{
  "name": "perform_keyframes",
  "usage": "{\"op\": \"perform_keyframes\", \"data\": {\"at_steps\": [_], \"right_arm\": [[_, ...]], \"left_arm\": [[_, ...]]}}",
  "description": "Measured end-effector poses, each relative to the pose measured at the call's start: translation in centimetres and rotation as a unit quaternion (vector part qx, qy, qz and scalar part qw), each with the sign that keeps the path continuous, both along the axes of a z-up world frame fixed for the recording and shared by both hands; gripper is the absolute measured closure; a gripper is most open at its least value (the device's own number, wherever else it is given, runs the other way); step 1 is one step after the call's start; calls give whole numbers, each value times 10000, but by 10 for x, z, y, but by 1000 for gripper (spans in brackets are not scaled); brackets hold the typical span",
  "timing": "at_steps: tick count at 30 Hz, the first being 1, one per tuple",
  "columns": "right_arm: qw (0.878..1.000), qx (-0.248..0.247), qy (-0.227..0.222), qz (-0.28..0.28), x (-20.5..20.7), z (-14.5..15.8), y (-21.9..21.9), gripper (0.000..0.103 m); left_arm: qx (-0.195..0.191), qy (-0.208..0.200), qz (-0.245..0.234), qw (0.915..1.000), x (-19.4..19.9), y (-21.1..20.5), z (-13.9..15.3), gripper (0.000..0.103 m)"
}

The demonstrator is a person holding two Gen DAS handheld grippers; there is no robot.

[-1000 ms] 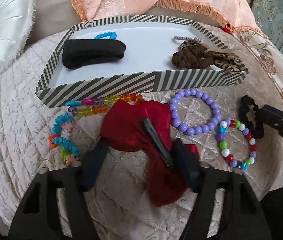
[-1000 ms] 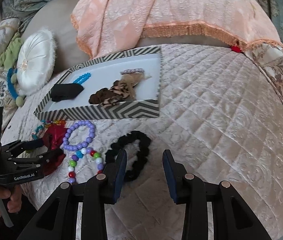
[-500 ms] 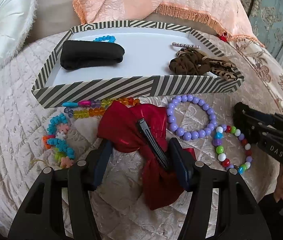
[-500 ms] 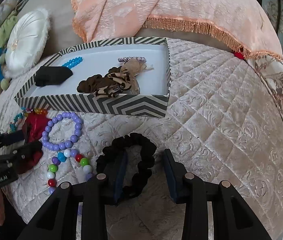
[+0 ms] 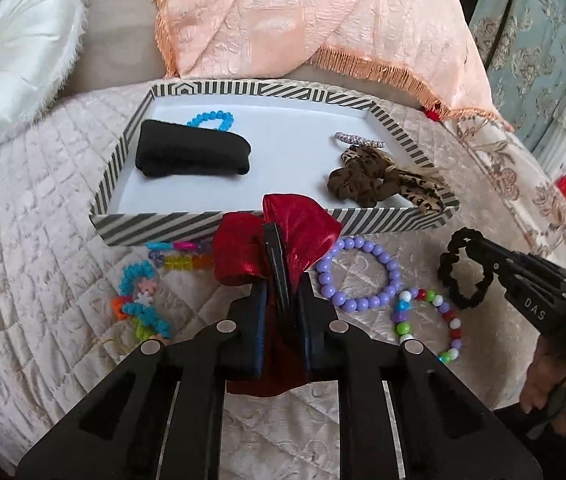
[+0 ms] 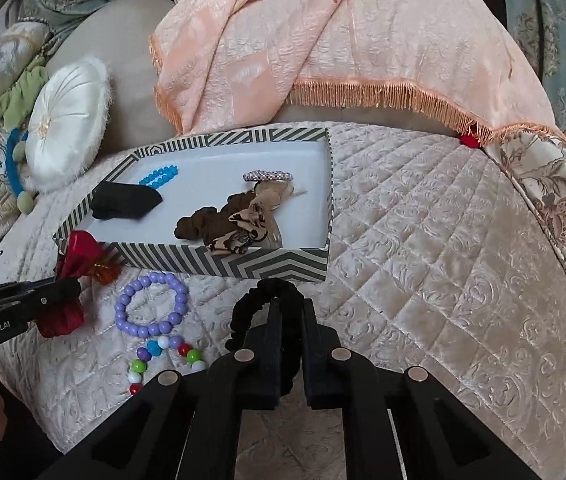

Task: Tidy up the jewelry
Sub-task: 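Grasp the red satin bow with the left tool while the right tool grasps the black scrunchie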

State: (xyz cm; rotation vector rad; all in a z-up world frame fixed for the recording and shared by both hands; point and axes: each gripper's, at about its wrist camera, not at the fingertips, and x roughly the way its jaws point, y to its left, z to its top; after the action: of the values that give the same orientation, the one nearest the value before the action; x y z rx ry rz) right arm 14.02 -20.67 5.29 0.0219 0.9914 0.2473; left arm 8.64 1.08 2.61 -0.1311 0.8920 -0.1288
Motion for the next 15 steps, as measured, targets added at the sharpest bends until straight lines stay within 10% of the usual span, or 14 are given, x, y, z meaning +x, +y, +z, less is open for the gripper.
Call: {"op": "perform_keyframes", "data": {"at_steps": [15], "right_arm": [[9998,-168,36,21,-2,-4,5,96]], "left_arm": [[366,48,221,9991,0,4,-6,90]]}}
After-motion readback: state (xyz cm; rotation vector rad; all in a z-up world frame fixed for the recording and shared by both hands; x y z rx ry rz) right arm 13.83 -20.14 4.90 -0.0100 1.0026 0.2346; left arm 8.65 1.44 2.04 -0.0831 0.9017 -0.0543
